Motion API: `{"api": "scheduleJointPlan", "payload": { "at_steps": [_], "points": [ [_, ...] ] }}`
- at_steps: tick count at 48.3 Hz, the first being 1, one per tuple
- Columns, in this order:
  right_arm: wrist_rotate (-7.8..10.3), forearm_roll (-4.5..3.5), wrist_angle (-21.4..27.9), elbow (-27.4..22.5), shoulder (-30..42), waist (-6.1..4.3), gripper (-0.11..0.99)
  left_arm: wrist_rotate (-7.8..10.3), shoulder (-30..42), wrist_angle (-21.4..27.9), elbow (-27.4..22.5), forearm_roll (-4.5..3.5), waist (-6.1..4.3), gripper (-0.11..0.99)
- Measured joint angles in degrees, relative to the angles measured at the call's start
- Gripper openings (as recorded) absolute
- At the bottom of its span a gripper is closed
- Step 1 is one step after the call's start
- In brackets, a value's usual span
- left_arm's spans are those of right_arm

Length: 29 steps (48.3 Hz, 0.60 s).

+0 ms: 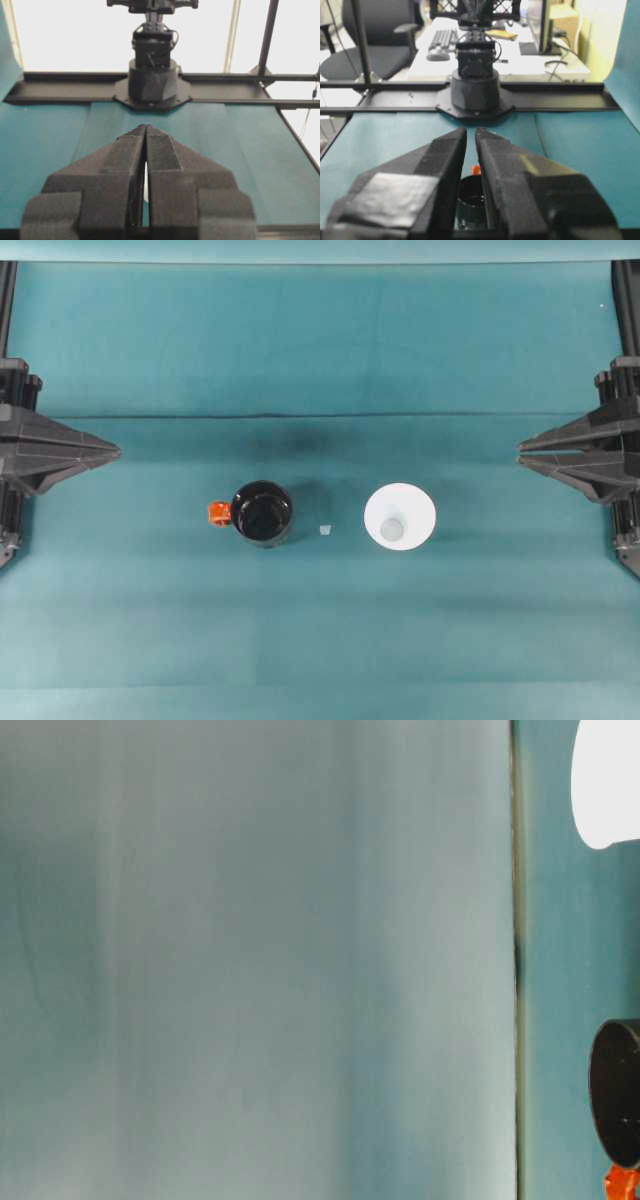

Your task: Put the paper cup into the moved red handle cup holder.

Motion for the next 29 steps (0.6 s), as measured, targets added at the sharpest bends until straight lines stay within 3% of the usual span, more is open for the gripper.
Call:
{"api": "scheduleJointPlan", "payload": {
  "at_steps": [3, 8, 11, 16, 23, 29],
  "points": [
    [0.18, 0.18, 0.26, -0.09, 0.00, 0.09, 0.00, -0.44, 0.18, 1.58, -0.44, 0.18, 0.00, 0.02],
    [1.23, 2.29, 3.69, -0.70, 0.00, 0.35, -0.08, -0.70, 0.53, 6.68, -2.29, 0.35, 0.00, 0.02],
    [2.11, 2.99, 7.29, -1.41, 0.00, 0.35, -0.10, -0.70, 0.53, 10.37, -3.52, 0.35, 0.00, 0.02],
    [3.78, 3.25, 13.97, -2.72, 0.00, 0.35, -0.11, -0.70, 0.62, 16.26, -5.45, 0.44, 0.00, 0.02],
    [4.57, 3.25, 20.92, -3.78, -0.18, 0.35, -0.11, -0.88, 1.49, 22.76, -7.12, 0.44, 0.00, 0.02],
    [4.66, 3.25, 24.61, -3.87, -0.09, -0.26, -0.11, -3.08, 5.54, 27.69, -8.70, 0.44, -0.09, 0.02]
  ]
}}
